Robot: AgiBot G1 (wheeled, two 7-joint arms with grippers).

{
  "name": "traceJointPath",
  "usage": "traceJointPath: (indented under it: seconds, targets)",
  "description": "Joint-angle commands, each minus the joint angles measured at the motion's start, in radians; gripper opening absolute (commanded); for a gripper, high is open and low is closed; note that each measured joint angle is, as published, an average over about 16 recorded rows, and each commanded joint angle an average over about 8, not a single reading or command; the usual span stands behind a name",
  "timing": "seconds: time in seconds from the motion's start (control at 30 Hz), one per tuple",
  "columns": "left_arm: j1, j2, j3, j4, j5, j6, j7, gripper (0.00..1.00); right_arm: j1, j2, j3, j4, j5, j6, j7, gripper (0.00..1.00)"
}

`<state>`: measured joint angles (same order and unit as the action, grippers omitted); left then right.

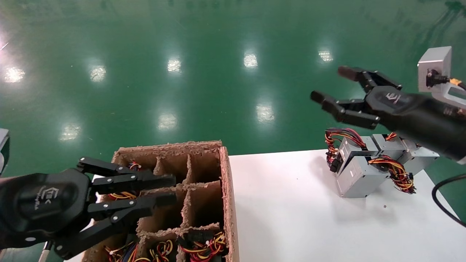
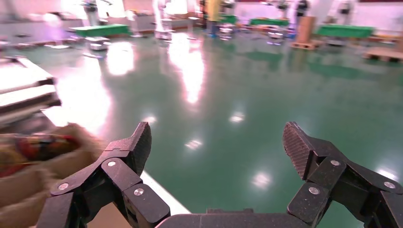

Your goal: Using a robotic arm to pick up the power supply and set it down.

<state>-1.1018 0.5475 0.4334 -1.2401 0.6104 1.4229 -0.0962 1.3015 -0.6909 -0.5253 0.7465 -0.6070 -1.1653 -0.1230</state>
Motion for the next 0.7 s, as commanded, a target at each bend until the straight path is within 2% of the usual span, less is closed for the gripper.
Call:
traceJointPath:
  seconds: [0.03,0.7]
  targets:
    - [0.0,0.0,0.0,0.0,0.0,0.0,0.0,1.0,-0.017,0.006,0.018,0.04,-0.009,-0.025,0.023,1.0]
    - [0.0,0.0,0.0,0.0,0.0,0.0,0.0,1.0,-0.188,0.066,0.204,0.446,-0.103,-0.274,0.258,1.0]
